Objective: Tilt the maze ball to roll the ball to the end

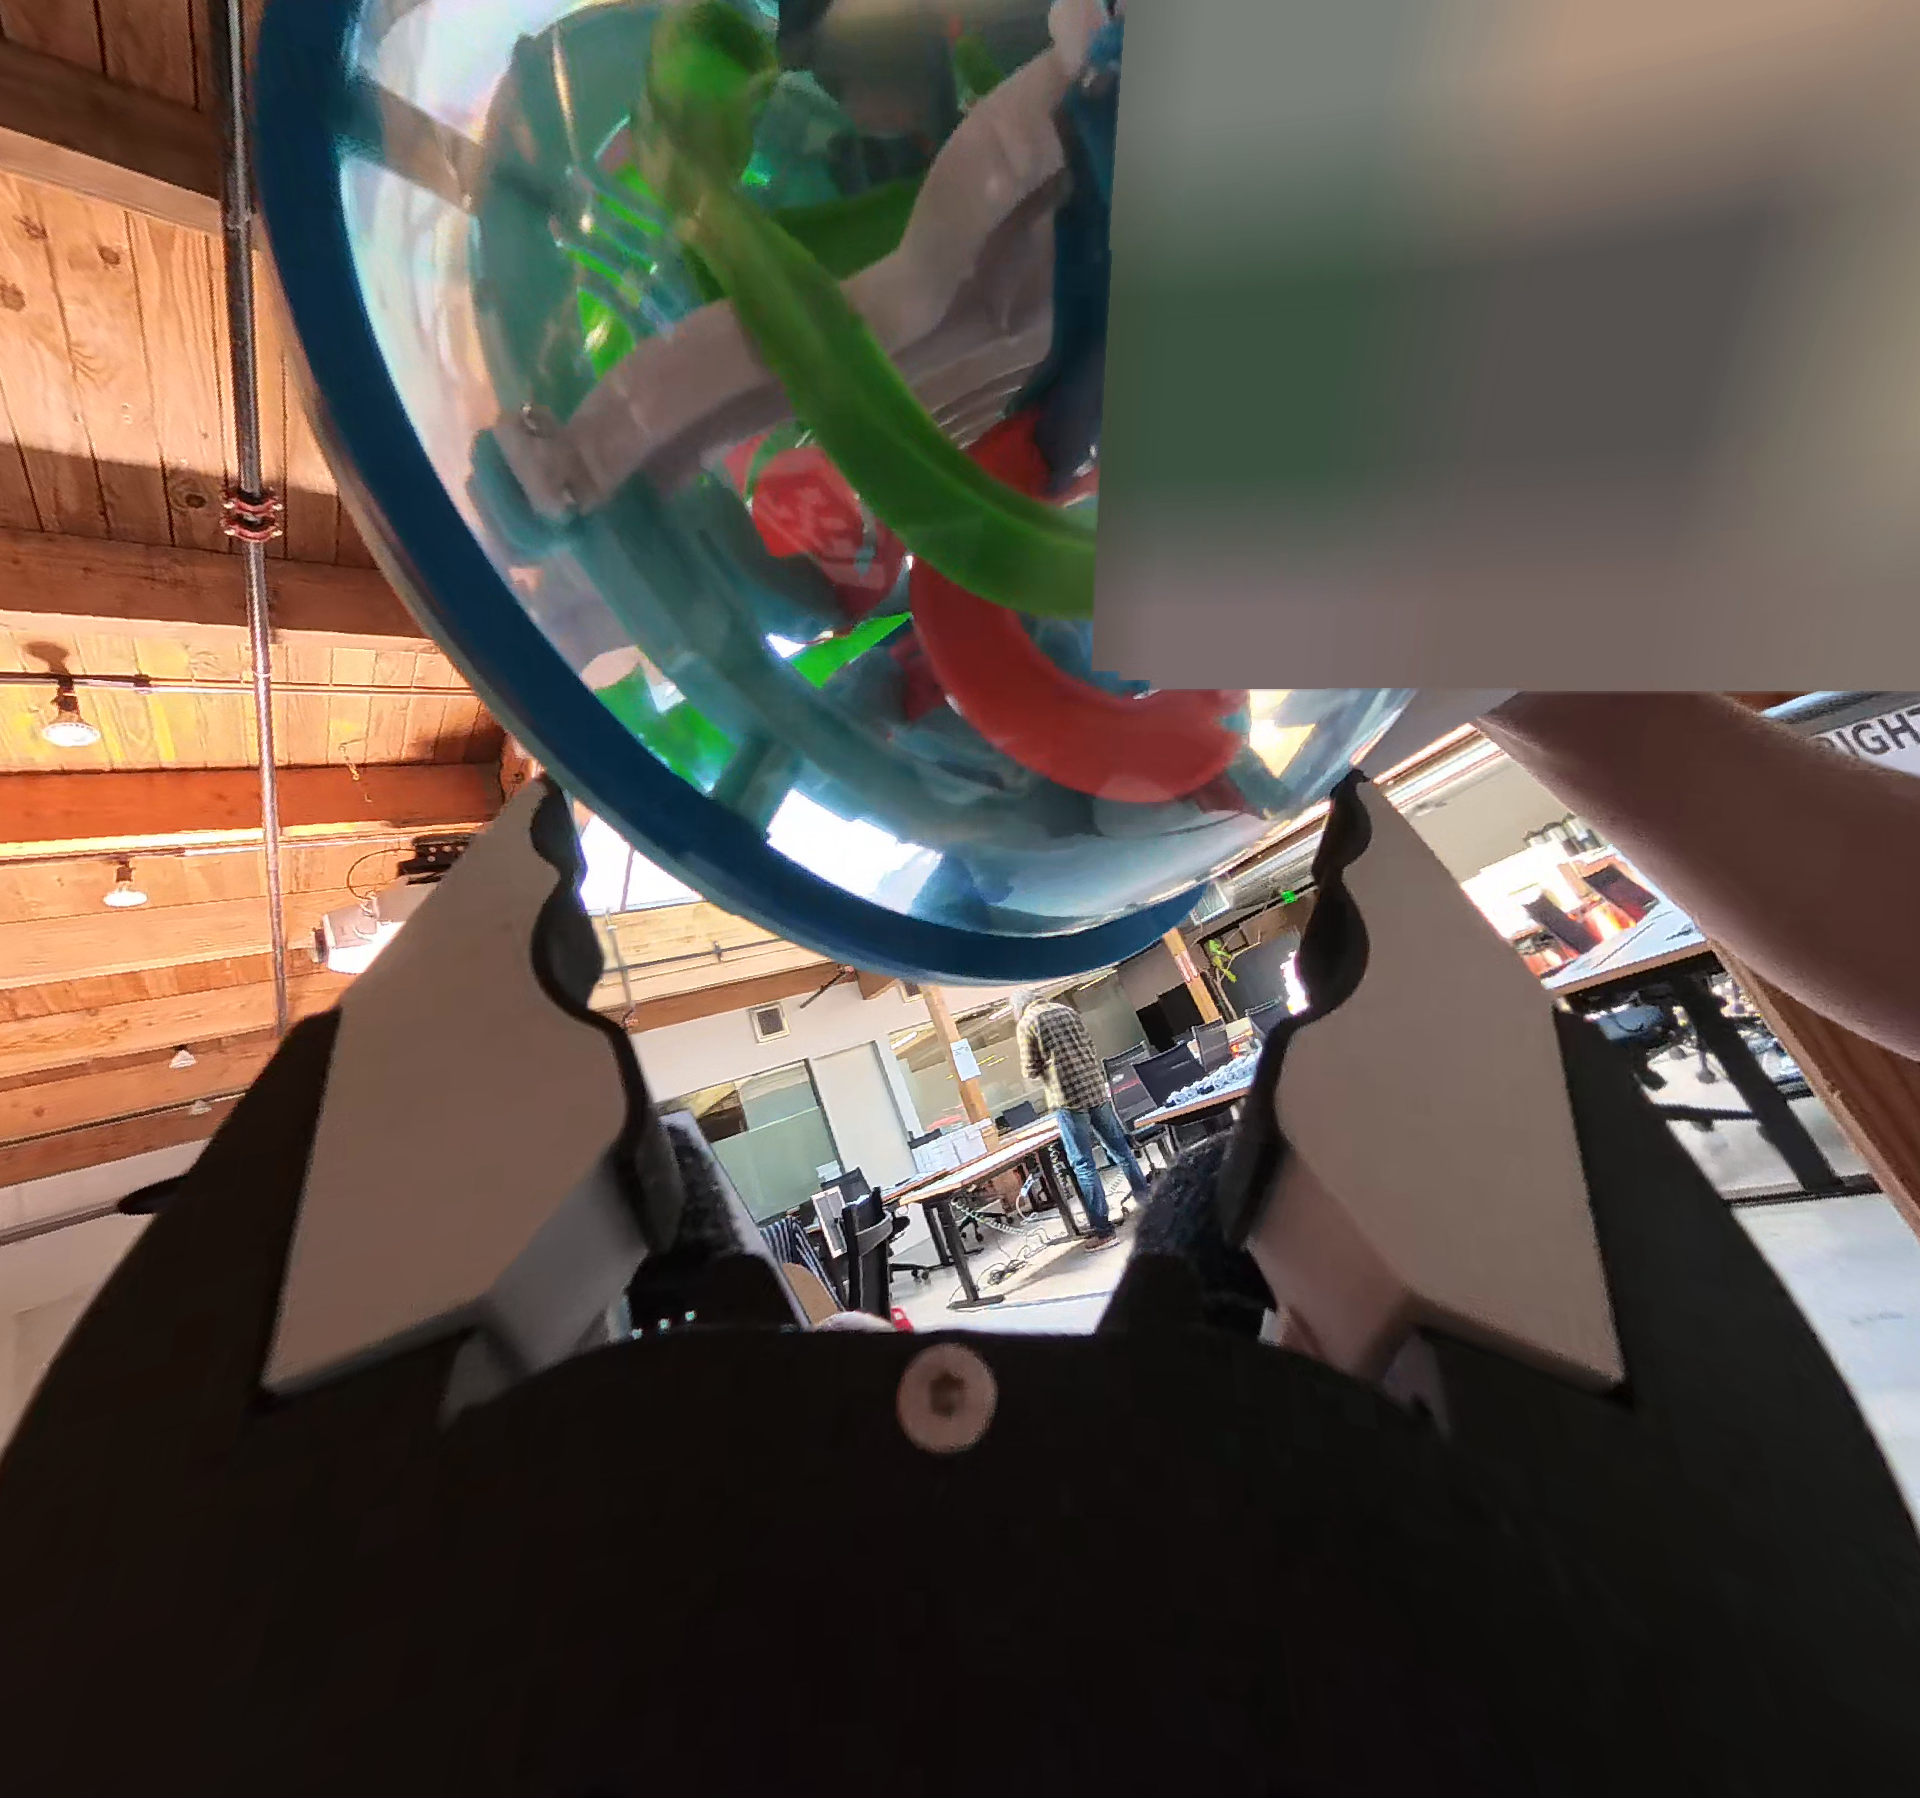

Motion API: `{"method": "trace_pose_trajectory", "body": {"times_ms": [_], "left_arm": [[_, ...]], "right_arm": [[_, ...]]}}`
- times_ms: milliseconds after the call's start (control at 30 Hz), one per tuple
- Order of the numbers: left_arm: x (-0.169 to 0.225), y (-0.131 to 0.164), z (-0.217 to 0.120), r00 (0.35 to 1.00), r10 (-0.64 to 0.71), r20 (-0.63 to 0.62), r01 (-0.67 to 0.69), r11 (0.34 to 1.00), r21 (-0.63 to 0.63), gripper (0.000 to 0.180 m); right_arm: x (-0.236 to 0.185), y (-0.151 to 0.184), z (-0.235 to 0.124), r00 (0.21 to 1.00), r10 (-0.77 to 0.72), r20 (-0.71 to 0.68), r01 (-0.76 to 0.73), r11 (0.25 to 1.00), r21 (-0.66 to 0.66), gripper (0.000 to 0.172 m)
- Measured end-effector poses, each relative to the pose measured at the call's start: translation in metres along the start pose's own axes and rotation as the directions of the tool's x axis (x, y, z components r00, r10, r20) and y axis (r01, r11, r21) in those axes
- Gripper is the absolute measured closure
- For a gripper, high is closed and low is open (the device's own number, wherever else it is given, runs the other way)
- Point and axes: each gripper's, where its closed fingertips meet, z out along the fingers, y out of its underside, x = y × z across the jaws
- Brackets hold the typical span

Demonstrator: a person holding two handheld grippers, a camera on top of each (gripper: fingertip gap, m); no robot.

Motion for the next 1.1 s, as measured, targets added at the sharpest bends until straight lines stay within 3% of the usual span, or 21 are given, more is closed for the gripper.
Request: {"method": "trace_pose_trajectory", "body": {"times_ms": [400,800,967,1100], "left_arm": [[0.01,0.007,0.004,0.995,0.095,-0.025,-0.097,0.992,-0.085,0.045],[0.019,0.032,0.013,0.985,0.164,-0.049,-0.171,0.964,-0.204,0.045],[0.023,0.033,0.013,0.965,0.259,-0.04,-0.262,0.949,-0.174,0.045],[0.025,0.033,0.013,0.971,0.234,-0.055,-0.24,0.957,-0.161,0.045]], "right_arm": [[-0.008,0.009,-0.017,0.994,0.039,-0.104,-0.037,0.999,0.03,0.018],[-0.028,0.04,-0.032,0.963,0.187,-0.196,-0.175,0.982,0.077,0.019],[-0.033,0.042,-0.038,0.96,0.131,-0.248,-0.11,0.989,0.096,0.018],[-0.032,0.037,-0.041,0.963,0.11,-0.245,-0.091,0.992,0.088,0.018]]}}
